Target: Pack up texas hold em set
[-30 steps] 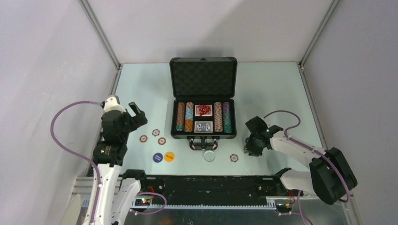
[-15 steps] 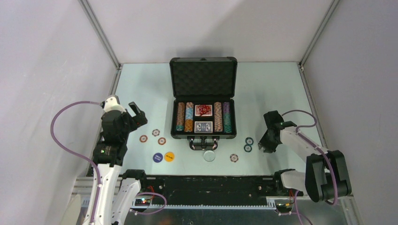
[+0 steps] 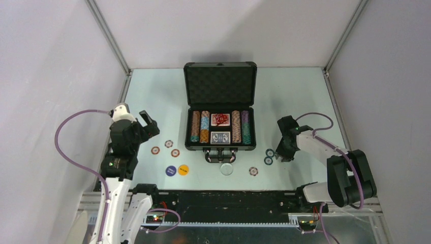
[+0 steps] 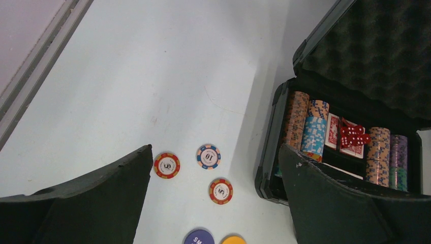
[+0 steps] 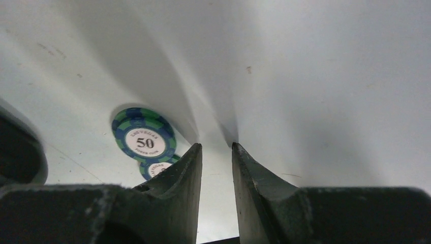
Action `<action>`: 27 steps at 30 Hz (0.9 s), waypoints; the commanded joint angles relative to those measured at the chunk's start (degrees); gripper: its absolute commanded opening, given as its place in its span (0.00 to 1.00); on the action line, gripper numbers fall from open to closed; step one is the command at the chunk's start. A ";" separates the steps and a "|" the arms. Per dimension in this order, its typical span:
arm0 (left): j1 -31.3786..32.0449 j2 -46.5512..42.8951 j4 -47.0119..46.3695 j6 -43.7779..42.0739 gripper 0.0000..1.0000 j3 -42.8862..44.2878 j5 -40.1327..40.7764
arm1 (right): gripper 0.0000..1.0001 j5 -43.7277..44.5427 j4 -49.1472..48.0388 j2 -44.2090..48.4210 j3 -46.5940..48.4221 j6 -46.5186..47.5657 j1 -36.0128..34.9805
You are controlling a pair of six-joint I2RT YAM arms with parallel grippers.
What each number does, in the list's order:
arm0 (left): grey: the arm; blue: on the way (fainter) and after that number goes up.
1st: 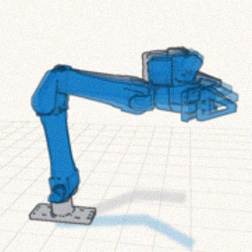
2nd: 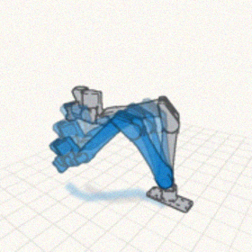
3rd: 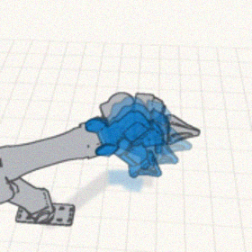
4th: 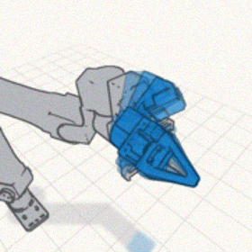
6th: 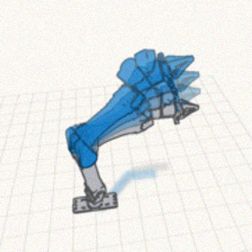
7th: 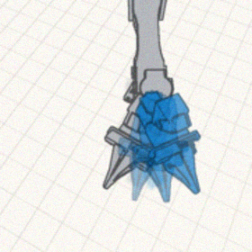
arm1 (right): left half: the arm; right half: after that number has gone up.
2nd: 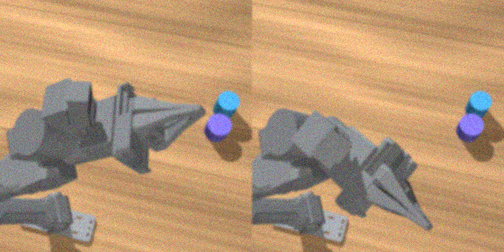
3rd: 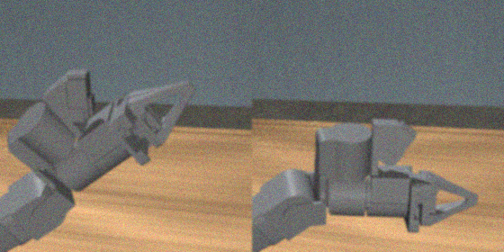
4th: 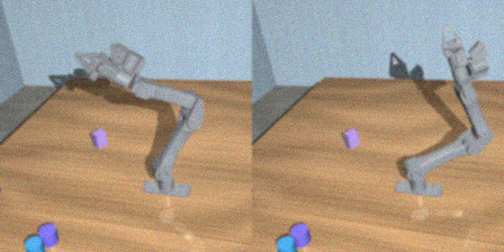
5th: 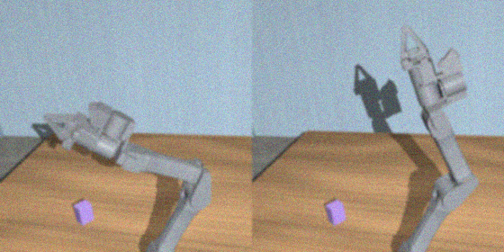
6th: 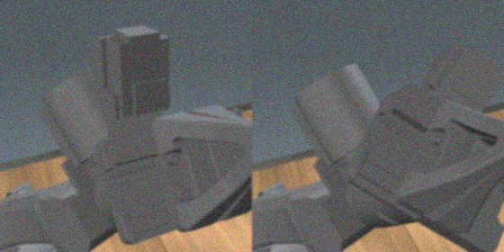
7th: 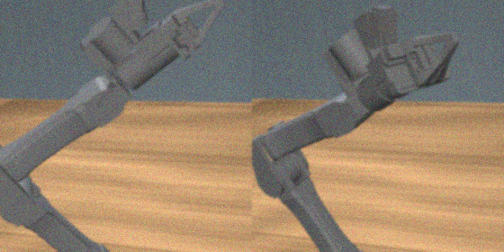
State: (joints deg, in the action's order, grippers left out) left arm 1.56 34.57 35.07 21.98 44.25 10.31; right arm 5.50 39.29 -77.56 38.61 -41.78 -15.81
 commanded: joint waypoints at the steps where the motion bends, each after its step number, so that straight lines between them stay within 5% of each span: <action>1: -0.42 -0.10 -1.22 -1.15 0.98 0.04 0.38 | 0.33 0.29 -2.70 -3.86 -1.68 -1.77 -3.27; 19: -0.42 0.06 -1.23 -1.20 0.98 -0.10 0.31 | 0.33 1.09 -1.95 -8.91 2.84 -6.82 -14.53; 27: -0.42 0.14 -1.23 -1.15 0.98 0.04 0.29 | 0.40 6.03 -0.66 -2.91 3.21 -7.17 -14.77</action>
State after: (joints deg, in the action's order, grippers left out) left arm 1.56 34.57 35.07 21.96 44.25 10.33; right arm 8.14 38.59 -83.00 43.44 -47.62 -30.63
